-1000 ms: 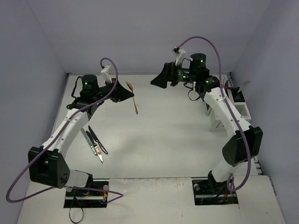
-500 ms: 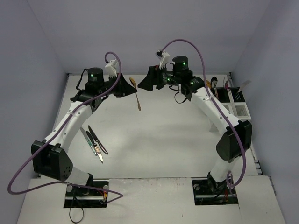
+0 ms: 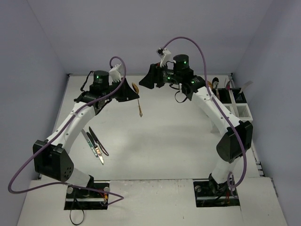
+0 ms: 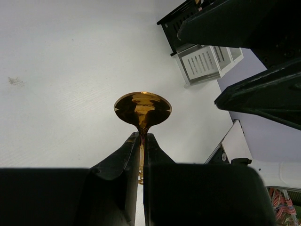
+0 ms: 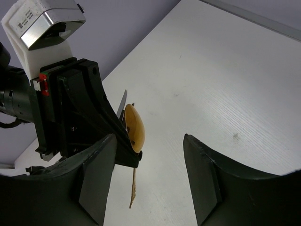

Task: Sort the eating utensils into containers

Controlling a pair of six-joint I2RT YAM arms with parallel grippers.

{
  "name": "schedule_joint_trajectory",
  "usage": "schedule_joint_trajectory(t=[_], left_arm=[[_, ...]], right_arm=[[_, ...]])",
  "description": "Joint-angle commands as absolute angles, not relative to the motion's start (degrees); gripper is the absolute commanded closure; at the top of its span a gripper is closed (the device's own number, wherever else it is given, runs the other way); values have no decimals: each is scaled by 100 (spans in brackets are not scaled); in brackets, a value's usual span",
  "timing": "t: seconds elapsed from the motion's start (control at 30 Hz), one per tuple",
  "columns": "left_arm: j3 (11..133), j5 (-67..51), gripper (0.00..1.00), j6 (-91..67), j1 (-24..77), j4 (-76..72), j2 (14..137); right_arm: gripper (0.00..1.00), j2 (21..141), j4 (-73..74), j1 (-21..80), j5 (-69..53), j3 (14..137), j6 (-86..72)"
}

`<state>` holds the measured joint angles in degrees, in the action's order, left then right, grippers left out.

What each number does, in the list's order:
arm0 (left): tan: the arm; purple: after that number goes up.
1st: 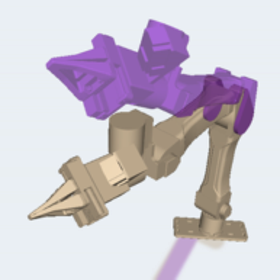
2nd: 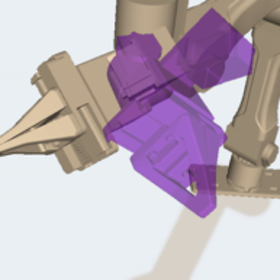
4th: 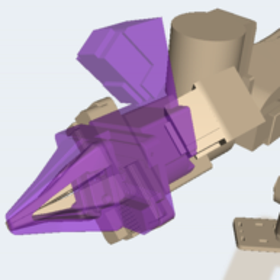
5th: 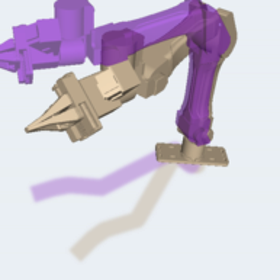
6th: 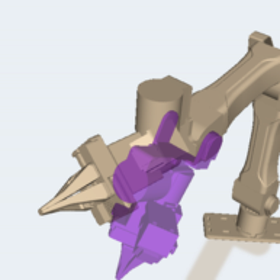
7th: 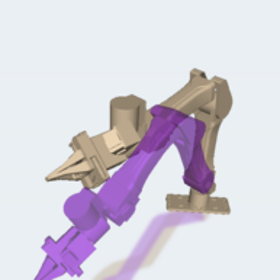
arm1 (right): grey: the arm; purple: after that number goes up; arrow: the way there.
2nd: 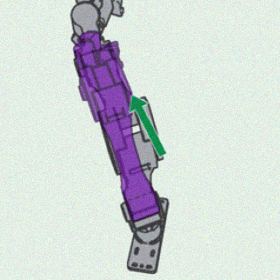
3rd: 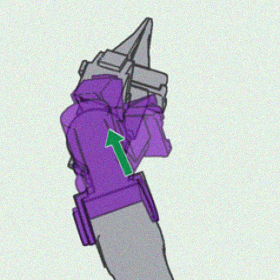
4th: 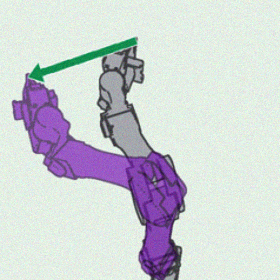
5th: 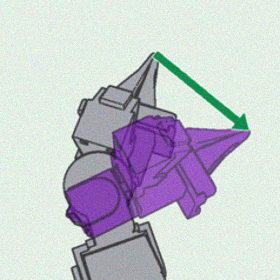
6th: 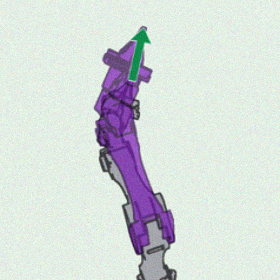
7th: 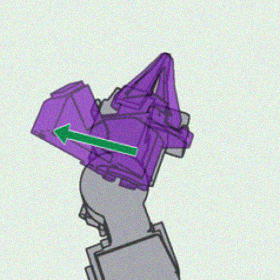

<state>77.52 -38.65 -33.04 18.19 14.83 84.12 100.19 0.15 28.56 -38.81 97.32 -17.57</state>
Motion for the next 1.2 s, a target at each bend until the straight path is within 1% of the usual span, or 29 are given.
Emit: schedule_joint_trajectory(t=[0.0,0.5,0.67,1.03,1.17], left_arm=[[7980,-3815,100,-3208,1911,1313,8281],[8042,-3753,100,-3146,2039,1389,8332],[8094,-3753,100,-3112,2083,1389,8350],[8165,-3683,100,-3059,2118,1441,8385],[8209,-3657,100,-3024,2118,1459,8393]], right_arm=[[46,10023,-413,2992,-3799,10057,-1603],[50,10143,-404,3137,-3665,9941,-1338],[54,10195,-369,3199,-3560,9879,-1179],[67,10239,-238,3331,-3419,9704,-879],[76,10187,-202,3366,-3419,9590,-827]])
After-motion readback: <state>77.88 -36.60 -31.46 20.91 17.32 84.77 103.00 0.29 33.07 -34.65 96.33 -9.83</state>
